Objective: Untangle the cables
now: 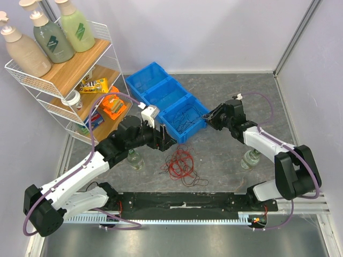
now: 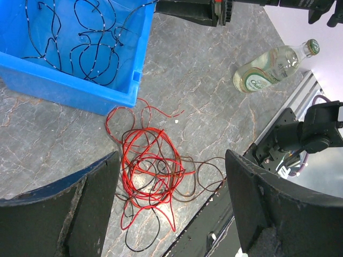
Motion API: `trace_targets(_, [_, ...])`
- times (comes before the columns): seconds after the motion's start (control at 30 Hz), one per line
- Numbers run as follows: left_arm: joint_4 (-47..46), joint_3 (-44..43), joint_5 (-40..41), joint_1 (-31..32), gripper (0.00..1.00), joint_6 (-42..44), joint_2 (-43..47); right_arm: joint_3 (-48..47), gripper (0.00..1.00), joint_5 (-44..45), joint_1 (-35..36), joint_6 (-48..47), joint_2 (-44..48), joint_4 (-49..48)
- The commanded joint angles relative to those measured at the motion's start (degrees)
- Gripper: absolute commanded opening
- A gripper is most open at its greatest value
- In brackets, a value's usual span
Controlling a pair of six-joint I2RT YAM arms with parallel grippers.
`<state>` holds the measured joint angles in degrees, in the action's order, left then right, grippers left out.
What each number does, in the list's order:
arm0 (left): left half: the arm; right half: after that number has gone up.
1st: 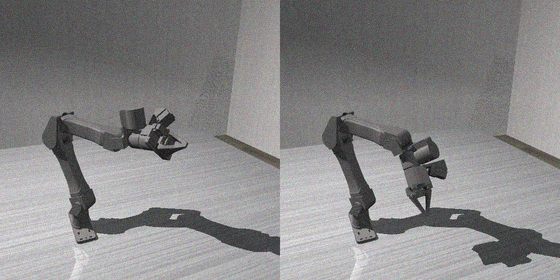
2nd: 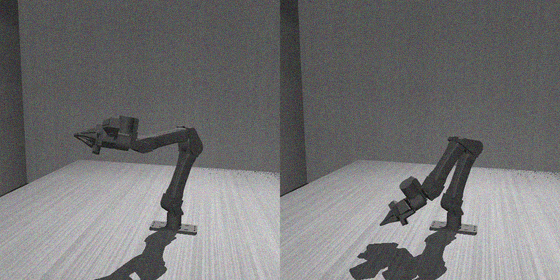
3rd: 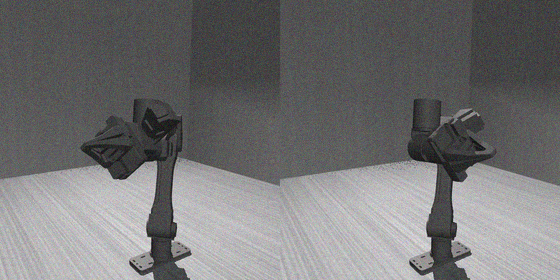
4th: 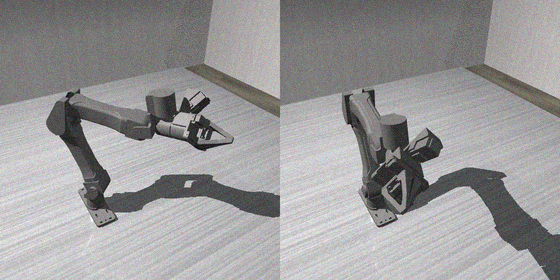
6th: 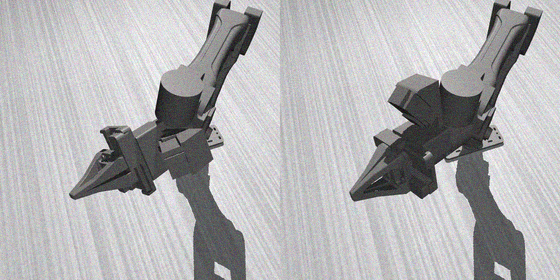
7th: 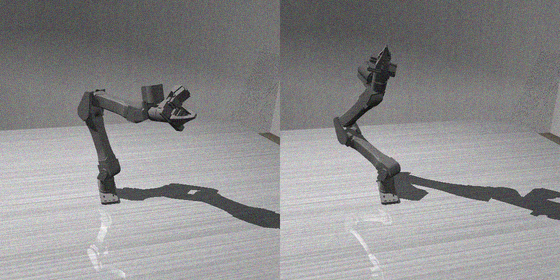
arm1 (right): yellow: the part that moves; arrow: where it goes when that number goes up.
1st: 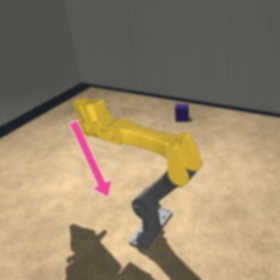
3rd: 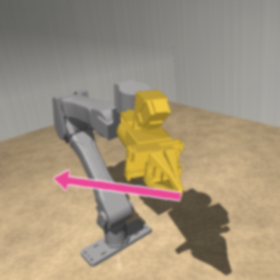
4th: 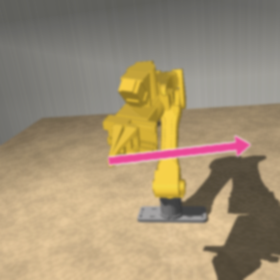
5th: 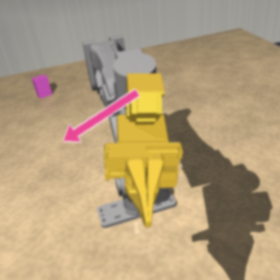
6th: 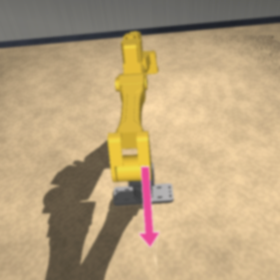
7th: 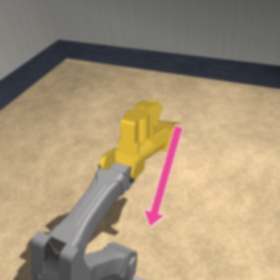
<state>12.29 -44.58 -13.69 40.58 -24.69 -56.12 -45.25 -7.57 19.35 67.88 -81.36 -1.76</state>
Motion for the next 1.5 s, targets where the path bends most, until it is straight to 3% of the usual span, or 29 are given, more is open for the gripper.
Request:
trace_targets(0.0, [-1.22,-0.07,-0.46,-0.06,0.85,-1.15,0.04,-3.17,0.34,-0.07,-0.37,0.59,-1.51,-0.26])
trace_targets(0.13, [-1.22,-0.16,-0.63,-0.06,0.85,-1.07,0.04,-3.61,0.29,-0.07,-0.2,1.12,-2.31,-0.44])
trace_targets(0.37, [-1.22,-0.16,-0.46,-0.06,0.85,-0.98,0.04,-3.0,0.06,-1.13,-0.28,1.38,-1.7,0.09])
trace_targets(0.5, [-1.22,-0.16,-0.37,-0.06,0.85,-0.8,-0.31,-3.17,0.0,-0.95,-0.28,0.59,0.06,1.67])
trace_targets(0.9, [-1.75,0.1,-0.28,-0.06,0.85,-1.24,-0.75,-9.67,0.0,2.39,1.82,-4.59,5.33,8.79])
trace_targets(1.23, [0.53,0.1,4.46,-0.06,0.85,-2.73,-0.66,-18.02,0.0,-3.07,9.02,-3.28,-4.24,4.66])
trace_targets(1.47, [1.24,0.72,4.03,-0.06,0.82,-4.66,-2.94,-16.79,0.0,-2.53,10.35,-1.87,-8.98,-0.61])
